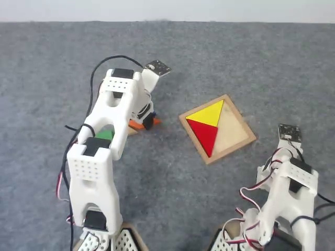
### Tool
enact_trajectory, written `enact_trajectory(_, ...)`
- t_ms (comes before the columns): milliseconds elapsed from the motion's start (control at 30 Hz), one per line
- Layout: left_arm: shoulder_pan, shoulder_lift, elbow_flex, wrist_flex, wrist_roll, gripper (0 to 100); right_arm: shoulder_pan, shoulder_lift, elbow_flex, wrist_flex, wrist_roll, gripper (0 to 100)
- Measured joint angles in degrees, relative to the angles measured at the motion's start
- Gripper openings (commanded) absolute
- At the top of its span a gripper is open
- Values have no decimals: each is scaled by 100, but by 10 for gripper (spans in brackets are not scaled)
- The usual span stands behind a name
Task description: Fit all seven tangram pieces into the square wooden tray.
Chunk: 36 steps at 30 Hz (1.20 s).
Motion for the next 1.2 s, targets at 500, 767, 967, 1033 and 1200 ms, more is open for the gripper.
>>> enact_trajectory(500, 70, 457, -448, 255, 44, 199, 0, 0, 0, 0, -18, 250)
enact_trajectory(767, 167, 598, -448, 976, -158, 197, 0, 0, 0, 0, -18, 250)
enact_trajectory(967, 185, 651, -475, 1196, -149, 197, 0, 0, -9, 0, -18, 250)
enact_trajectory(1033, 185, 651, -501, 1204, -123, 196, 0, 0, -9, 0, -18, 250)
enact_trajectory(1200, 237, 677, -809, 1345, 167, 198, 0, 0, 0, 0, -18, 250)
